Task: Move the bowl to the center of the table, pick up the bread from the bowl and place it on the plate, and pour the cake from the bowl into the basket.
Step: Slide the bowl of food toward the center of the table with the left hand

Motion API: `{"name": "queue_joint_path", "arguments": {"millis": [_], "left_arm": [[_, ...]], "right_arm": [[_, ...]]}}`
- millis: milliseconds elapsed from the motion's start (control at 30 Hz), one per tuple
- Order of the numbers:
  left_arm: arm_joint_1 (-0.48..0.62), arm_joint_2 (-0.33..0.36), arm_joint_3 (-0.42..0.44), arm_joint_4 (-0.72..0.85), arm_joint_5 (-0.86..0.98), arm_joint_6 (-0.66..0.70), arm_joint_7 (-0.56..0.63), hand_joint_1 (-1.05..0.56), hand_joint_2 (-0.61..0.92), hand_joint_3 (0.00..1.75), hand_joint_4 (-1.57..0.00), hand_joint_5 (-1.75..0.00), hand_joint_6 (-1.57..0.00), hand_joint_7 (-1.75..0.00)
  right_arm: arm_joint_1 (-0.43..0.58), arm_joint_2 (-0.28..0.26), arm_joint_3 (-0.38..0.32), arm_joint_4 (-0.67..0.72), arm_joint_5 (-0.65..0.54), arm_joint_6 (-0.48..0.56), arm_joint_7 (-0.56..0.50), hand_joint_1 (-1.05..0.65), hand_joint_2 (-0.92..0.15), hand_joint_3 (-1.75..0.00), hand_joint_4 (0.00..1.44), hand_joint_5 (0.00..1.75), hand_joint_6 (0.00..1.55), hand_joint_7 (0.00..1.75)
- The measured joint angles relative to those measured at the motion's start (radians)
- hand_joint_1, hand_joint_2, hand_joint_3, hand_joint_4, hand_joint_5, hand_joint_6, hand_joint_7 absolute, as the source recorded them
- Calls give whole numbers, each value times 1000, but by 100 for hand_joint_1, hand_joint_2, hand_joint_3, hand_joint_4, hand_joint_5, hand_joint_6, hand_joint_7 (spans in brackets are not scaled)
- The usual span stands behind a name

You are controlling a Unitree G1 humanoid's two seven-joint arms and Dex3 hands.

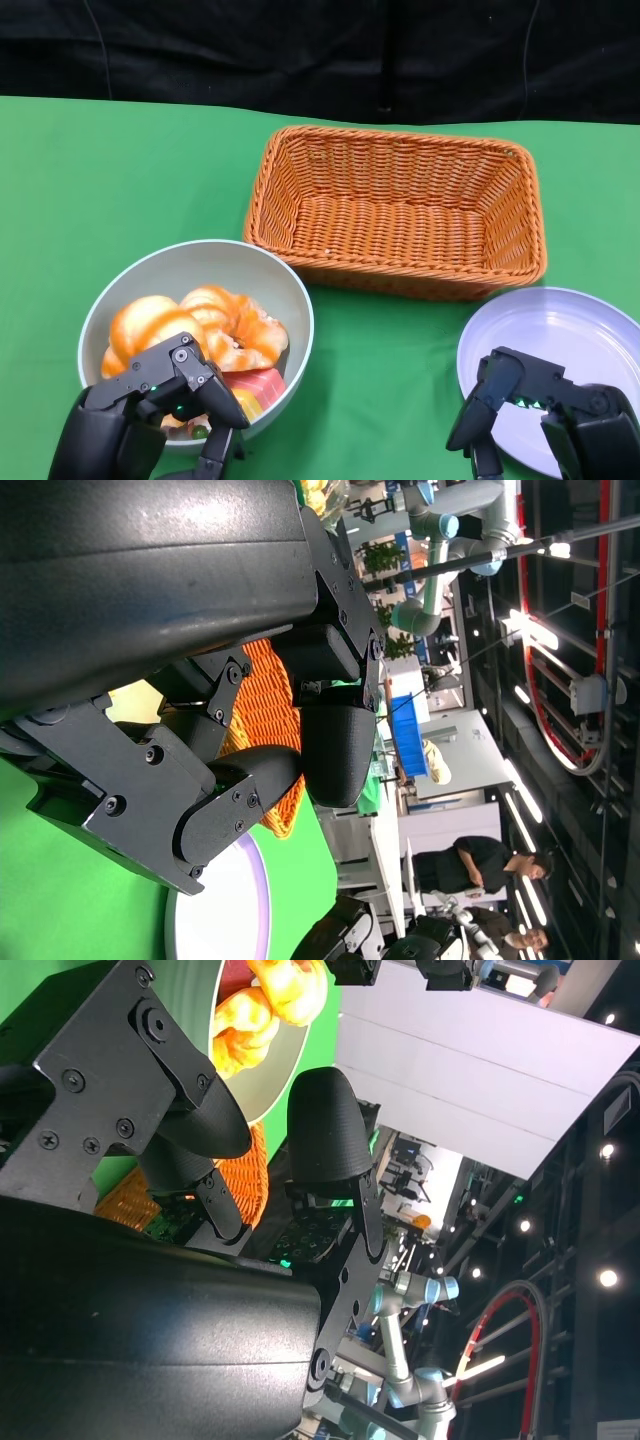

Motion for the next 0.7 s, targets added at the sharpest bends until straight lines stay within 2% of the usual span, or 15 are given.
{"name": "queue_joint_path", "arguments": {"millis": [167,533,633,667,700], "left_arm": [[-11,-3,0,8,0,0,0,-13,47,122,-82,-170,-76,-147],[-18,-13,-3,16,28,-2,1,-15,48,121,-81,-168,-75,-147],[-24,-13,-1,20,28,-5,0,-16,55,106,-81,-160,-75,-142],[-25,-13,-1,20,28,-9,0,-15,55,106,-81,-154,-75,-137],[-26,-13,-1,20,28,-17,0,-15,53,106,-80,-142,-76,-123]], "right_arm": [[-18,-1,-4,16,-4,-1,-1,9,-19,-172,94,166,88,141],[-37,-13,-24,68,14,-41,1,7,-23,-165,94,167,87,140],[-36,-13,-23,76,14,-48,1,7,-24,-164,94,167,87,140],[-36,-13,-23,76,14,-50,1,7,-25,-163,93,167,87,140],[-35,-13,-23,76,13,-53,1,7,-25,-163,93,167,87,141]]}}
